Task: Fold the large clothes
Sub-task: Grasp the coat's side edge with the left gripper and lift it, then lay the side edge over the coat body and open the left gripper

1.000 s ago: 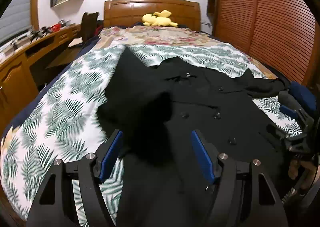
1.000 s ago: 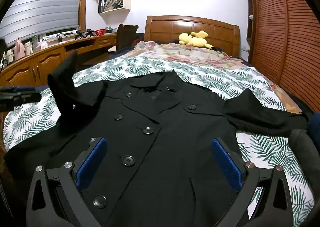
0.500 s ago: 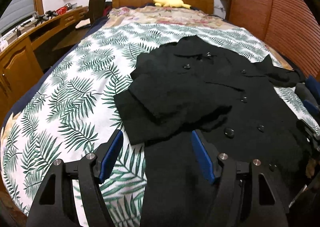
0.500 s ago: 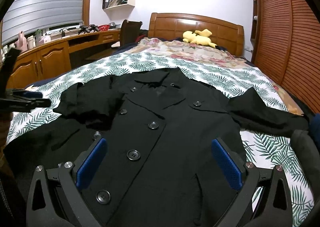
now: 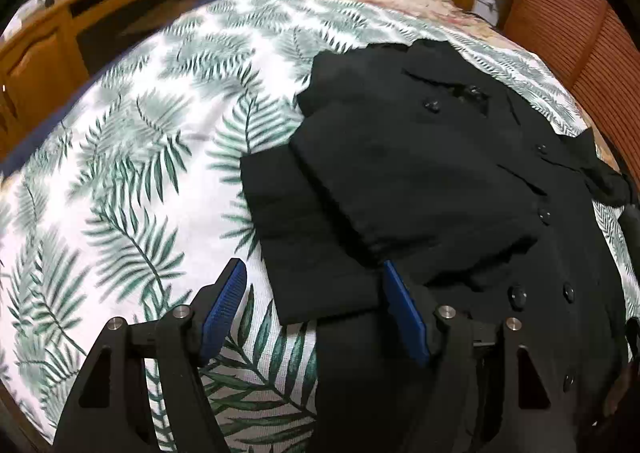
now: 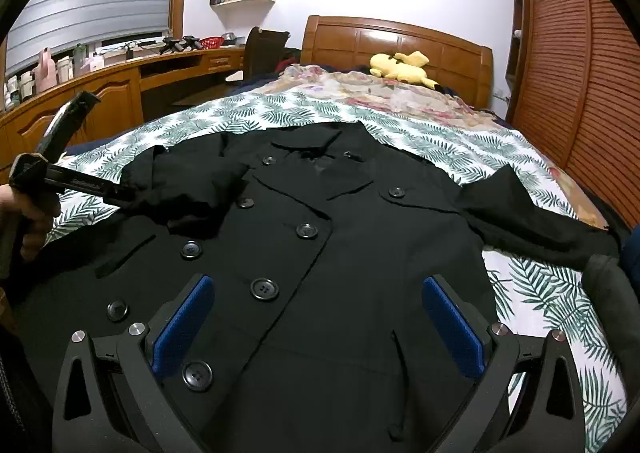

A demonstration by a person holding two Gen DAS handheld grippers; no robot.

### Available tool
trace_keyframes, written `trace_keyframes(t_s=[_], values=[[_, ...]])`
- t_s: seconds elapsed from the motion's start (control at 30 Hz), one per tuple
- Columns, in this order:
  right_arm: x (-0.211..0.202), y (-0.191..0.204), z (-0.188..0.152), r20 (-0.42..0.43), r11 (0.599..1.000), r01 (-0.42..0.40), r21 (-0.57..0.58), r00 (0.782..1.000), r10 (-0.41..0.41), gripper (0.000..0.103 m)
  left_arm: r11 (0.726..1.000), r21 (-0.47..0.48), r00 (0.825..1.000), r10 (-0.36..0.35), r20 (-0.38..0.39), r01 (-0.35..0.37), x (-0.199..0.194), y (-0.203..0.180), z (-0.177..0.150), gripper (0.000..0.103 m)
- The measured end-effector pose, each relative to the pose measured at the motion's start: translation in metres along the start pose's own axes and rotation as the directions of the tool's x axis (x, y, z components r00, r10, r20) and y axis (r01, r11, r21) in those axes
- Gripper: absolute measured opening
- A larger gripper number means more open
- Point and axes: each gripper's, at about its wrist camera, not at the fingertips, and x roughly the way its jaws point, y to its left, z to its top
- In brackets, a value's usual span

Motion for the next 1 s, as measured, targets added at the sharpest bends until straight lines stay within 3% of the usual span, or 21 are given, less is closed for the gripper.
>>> trace_keyframes(t_s=[0.03, 0.13, 0.2, 0.23, 0.33, 0.43, 0.63, 0.8, 1.0], values=[[0.0, 0.0, 0.0, -0.002, 1.0, 0.001, 0.0, 1.0, -0.001, 0.103, 1.0, -0.011, 1.0, -0.003, -0.019, 0.003, 0.004, 0.002, -0.001, 0.071], [0.0, -0.001, 0.0, -0.006, 1.0, 0.002, 0.0, 1.0, -0.002, 0.103, 0.999, -0.021, 0.998, -0.05, -0.043, 0.05, 0.009, 0.001, -0.006, 0.051], [0.001, -0.001, 0.001, -0.008, 1.0, 0.003, 0.0, 1.0, -0.003, 0.103, 0.998, -0.022, 0.997, -0.067, -0.039, 0.066, 0.008, 0.0, -0.006, 0.037], [0.001, 0.0, 0.001, -0.009, 1.0, 0.004, 0.0, 1.0, -0.004, 0.103, 0.997, -0.018, 0.996, -0.079, -0.039, 0.078, 0.007, -0.001, -0.006, 0.023], [0.002, -0.001, 0.002, -0.01, 1.0, 0.004, 0.003, 1.0, -0.004, 0.103, 0.999, 0.042, 0.999, -0.033, -0.01, 0.034, -0.004, -0.012, -0.005, 0.011], [0.0, -0.002, 0.002, -0.006, 1.0, 0.003, 0.008, 1.0, -0.003, 0.103, 0.993, 0.113, 0.995, 0.014, 0.098, -0.025, -0.036, -0.032, 0.0, 0.01], [-0.004, -0.01, 0.002, 0.005, 0.999, 0.002, 0.033, 1.0, -0.002, 0.103, 0.97, 0.244, 0.966, -0.038, 0.255, -0.026, -0.106, -0.095, 0.012, 0.009], [-0.011, -0.027, 0.001, 0.019, 0.997, 0.006, 0.08, 1.0, -0.008, 0.103, 0.94, 0.337, 0.938, -0.156, 0.308, 0.046, -0.144, -0.148, 0.01, 0.009], [-0.02, -0.047, -0.005, 0.024, 0.991, 0.033, 0.128, 0.999, -0.037, 0.103, 0.897, 0.427, 0.914, -0.263, 0.309, 0.114, -0.162, -0.186, -0.009, 0.009]])
